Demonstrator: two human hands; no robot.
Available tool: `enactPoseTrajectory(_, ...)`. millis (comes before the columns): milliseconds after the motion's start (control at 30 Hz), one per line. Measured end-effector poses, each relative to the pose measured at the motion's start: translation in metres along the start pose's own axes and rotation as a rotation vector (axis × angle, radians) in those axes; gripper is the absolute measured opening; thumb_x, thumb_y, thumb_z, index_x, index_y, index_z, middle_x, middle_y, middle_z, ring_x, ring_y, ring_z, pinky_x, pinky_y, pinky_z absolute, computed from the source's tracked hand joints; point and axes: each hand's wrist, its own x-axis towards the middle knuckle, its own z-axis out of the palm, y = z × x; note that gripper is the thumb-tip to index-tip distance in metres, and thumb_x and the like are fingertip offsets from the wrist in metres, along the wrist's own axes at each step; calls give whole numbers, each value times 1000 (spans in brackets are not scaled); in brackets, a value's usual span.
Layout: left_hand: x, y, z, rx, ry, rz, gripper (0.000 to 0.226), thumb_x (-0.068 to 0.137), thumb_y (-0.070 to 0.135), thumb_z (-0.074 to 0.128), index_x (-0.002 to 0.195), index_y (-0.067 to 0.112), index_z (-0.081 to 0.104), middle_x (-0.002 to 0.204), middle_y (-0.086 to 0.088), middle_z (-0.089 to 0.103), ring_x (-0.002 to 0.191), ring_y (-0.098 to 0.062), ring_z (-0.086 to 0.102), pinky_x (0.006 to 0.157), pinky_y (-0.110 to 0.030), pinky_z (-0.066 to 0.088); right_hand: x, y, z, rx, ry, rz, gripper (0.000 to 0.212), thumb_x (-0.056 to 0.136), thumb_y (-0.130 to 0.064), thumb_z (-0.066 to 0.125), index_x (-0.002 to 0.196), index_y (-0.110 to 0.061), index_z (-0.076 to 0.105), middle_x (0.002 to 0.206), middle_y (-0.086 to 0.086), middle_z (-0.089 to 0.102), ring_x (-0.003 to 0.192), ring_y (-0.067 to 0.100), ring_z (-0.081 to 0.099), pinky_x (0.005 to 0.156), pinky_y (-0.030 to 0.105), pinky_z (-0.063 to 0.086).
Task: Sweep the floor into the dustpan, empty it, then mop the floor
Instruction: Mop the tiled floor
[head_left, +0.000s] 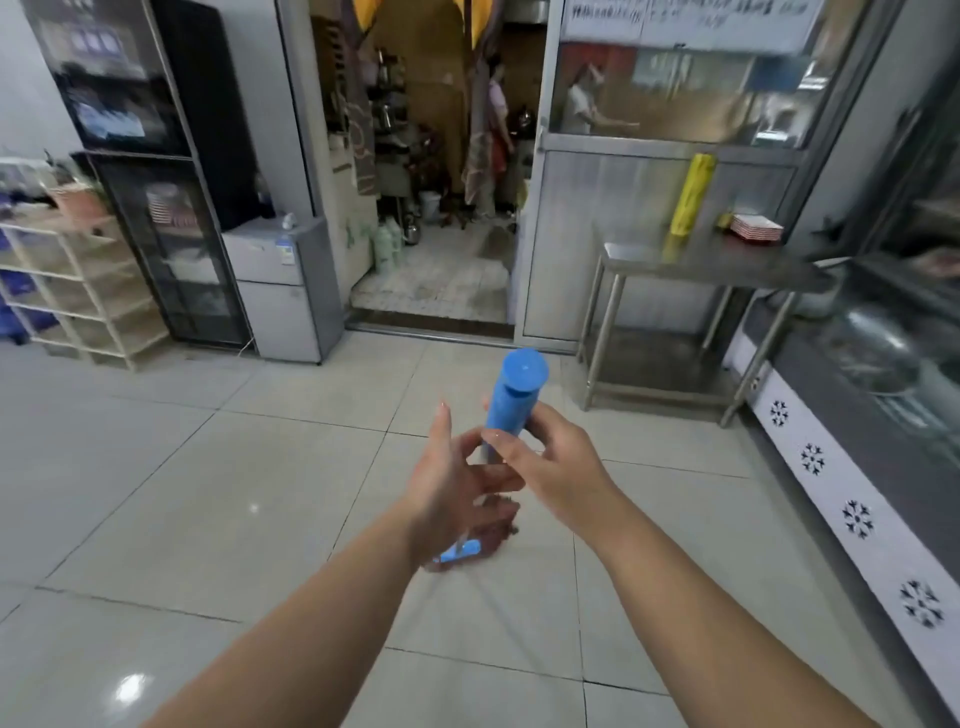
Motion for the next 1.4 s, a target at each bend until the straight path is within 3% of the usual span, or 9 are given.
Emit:
enactPoseTrajectory(167, -4, 10, -47, 312, 2, -9, 65, 92, 62, 4, 131, 34, 48, 99, -7, 64, 94, -20, 57, 70, -32, 45, 22, 4, 47, 32, 94, 53, 27, 61, -61, 56, 69, -36, 63, 61, -20, 62, 62, -5, 56, 56, 0, 40)
enactPoseTrajectory(400, 0, 5, -69, 625, -98, 162, 45, 101, 43, 11, 116, 39, 53, 123, 9, 56, 113, 0, 49, 92, -12, 36, 5, -6, 85, 87, 344, 33, 74, 42, -94, 51, 70, -26, 58, 62, -17, 61, 63, -6, 62, 61, 4, 45)
enactPoseTrajectory(467, -10, 3, -69, 636, -229, 129, 45, 98, 48, 7, 105, 47, 52, 109, 29, 57, 98, 22, 48, 77, 5, 32, -9, -7, 82, 50, 393, 19, 90, 43, -96, 46, 72, -12, 64, 65, -7, 65, 68, 9, 63, 68, 21, 50)
enactPoseTrajectory(567, -20, -6, -60, 632, -297, 110, 54, 99, 45, 4, 111, 35, 55, 114, 22, 55, 105, 12, 47, 84, -1, 29, -30, -14, 76, 21, 441, 0, 117, 44, -98, 41, 82, 11, 63, 75, 19, 64, 77, 34, 60, 79, 45, 49)
enactPoseTrajectory(833, -100, -33, 27, 461, -451, 299, 47, 101, 4, 7, 103, 39, 38, 110, 29, 39, 82, 36, 44, 74, 9, 31, -118, -35, 60, 150, 761, -100, 77, 57, -91, 44, 73, -17, 54, 71, -3, 59, 68, -10, 60, 71, 9, 47)
enactPoseTrajectory(1000, -176, -77, 67, 550, -503, 312, 43, 103, 16, 5, 113, 50, 31, 116, 30, 43, 102, 4, 48, 107, -26, 23, -206, -68, 45, 199, 863, -215, 75, 60, -89, 44, 68, -15, 48, 54, -10, 59, 58, 11, 57, 65, 22, 50)
enactPoseTrajectory(1067, -214, -94, 82, 561, -538, 308, 39, 103, 19, 5, 114, 49, 27, 120, 37, 33, 117, 12, 36, 86, 4, 21, -247, -84, 40, 193, 895, -219, 78, 58, -91, 41, 65, -14, 47, 52, 0, 56, 56, 20, 54, 63, 30, 48)
enactPoseTrajectory(1300, -321, -130, 121, 575, -653, 247, 42, 101, 35, 6, 131, 39, 35, 133, 20, 34, 135, -5, 27, 84, 8, 26, -362, -154, 19, 345, 807, -241, 84, 48, -91, 51, 66, -10, 44, 39, -4, 51, 37, 15, 46, 48, 24, 42)
enactPoseTrajectory(1400, -338, -133, 127, 621, -655, 276, 82, 89, 66, 11, 142, 5, 29, 150, -14, 27, 141, -31, 21, 95, -11, 28, -379, -179, 7, 335, 767, -195, 90, 39, -94, 51, 72, -10, 43, 37, -2, 49, 37, 16, 45, 47, 25, 42)
